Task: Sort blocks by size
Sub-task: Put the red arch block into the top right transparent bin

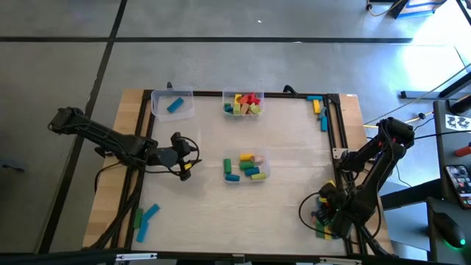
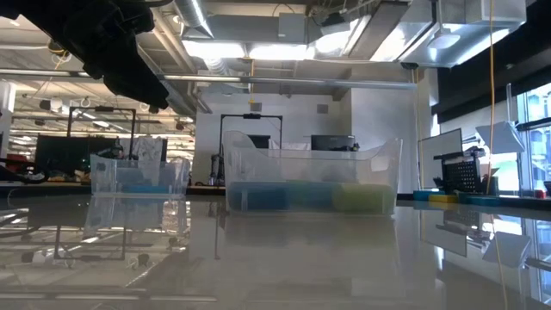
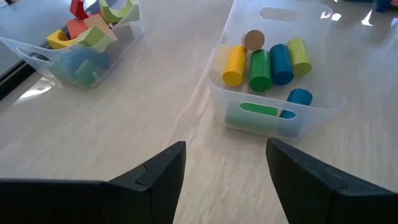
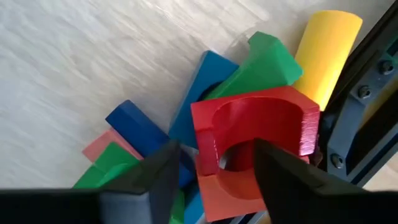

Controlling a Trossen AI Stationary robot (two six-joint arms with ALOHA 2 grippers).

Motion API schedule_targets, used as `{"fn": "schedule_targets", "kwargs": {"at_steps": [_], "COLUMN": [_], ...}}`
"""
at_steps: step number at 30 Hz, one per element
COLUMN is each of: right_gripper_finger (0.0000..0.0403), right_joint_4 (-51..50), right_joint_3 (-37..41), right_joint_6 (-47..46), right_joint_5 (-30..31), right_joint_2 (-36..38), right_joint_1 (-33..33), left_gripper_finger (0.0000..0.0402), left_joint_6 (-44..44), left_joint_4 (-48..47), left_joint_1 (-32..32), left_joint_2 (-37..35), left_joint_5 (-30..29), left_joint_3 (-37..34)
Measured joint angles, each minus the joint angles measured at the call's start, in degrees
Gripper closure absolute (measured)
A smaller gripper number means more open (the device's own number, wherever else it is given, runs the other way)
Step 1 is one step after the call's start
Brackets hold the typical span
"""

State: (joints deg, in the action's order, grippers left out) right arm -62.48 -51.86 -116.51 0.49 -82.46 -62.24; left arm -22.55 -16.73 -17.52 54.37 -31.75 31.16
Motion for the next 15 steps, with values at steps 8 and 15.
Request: {"fn": "schedule_targets", "kwargs": {"at_steps": [8, 15], "right_gripper_finger": [0.0302, 0.0336], "right_joint_4": [-0.1, -0.1], "right_joint_3": [0.0, 0.0], "right_joint_6": [1.5, 1.8], "right_joint_5": [1.2, 2.5], "right_joint_2": [-0.2, -0.2], "right_joint_1": [0.0, 0.0], "left_gripper_finger": [0.0183, 0.0183], "left_joint_6": [0.0, 0.0], "left_joint_4": [-0.1, -0.2], "left_joint_1": [0.0, 0.0], "left_joint_2": [0.0, 0.0], "left_joint_5": [0.0, 0.0], "left_joint_3": [0.0, 0.0]}}
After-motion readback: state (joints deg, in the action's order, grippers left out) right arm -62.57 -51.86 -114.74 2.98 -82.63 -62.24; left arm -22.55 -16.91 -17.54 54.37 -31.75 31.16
